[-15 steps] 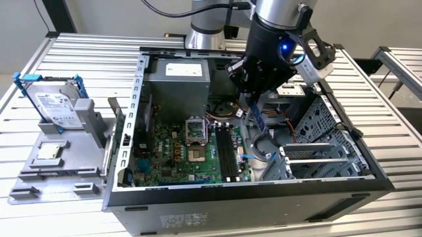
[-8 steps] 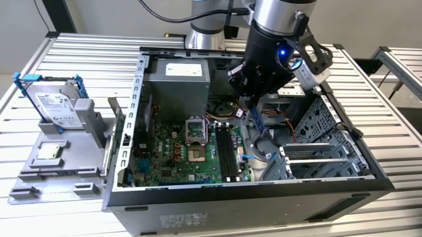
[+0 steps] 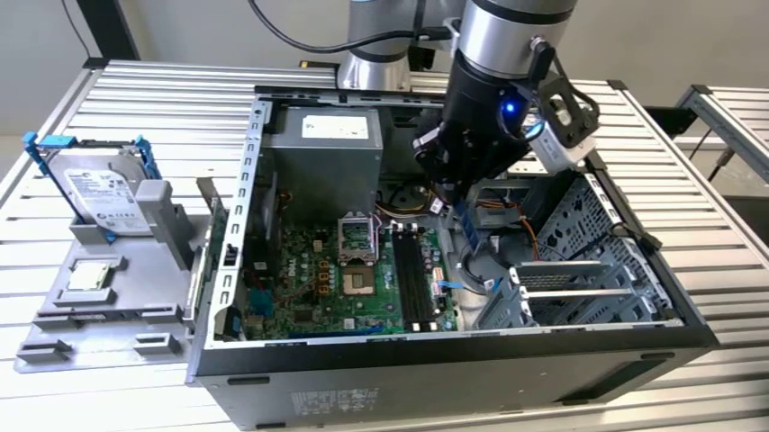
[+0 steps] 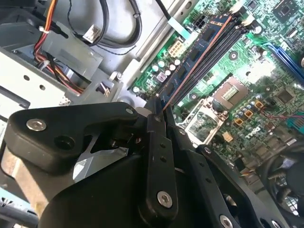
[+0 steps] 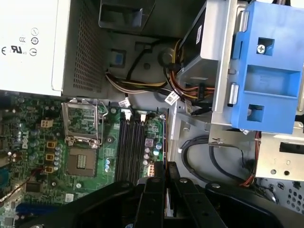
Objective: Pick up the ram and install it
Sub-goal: 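Insert the ram into the slot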
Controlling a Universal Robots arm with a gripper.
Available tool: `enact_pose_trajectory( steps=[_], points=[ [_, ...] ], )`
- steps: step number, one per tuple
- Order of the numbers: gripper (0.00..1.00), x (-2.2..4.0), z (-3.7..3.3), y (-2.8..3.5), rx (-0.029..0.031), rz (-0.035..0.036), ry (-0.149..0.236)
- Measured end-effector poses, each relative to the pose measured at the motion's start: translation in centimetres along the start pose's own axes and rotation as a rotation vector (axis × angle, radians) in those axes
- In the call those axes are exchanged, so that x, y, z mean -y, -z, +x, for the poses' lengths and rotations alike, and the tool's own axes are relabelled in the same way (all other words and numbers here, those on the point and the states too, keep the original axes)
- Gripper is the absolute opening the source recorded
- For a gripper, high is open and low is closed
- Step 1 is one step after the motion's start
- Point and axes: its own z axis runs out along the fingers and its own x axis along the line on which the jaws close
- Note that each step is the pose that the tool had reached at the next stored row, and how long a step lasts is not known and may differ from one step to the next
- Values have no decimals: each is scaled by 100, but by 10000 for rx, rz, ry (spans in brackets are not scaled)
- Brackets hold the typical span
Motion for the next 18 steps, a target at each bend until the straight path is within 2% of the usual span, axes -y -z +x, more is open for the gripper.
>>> enact_pose_trajectory(
  steps=[7,13,16,18],
  points=[
    [0,2,6,-127,35,5,-55],
    [0,4,17,-237,56,44,-882],
    [0,0,60,-289,61,63,-1041],
    [0,-1,115,-324,63,64,-1059]
  ],
)
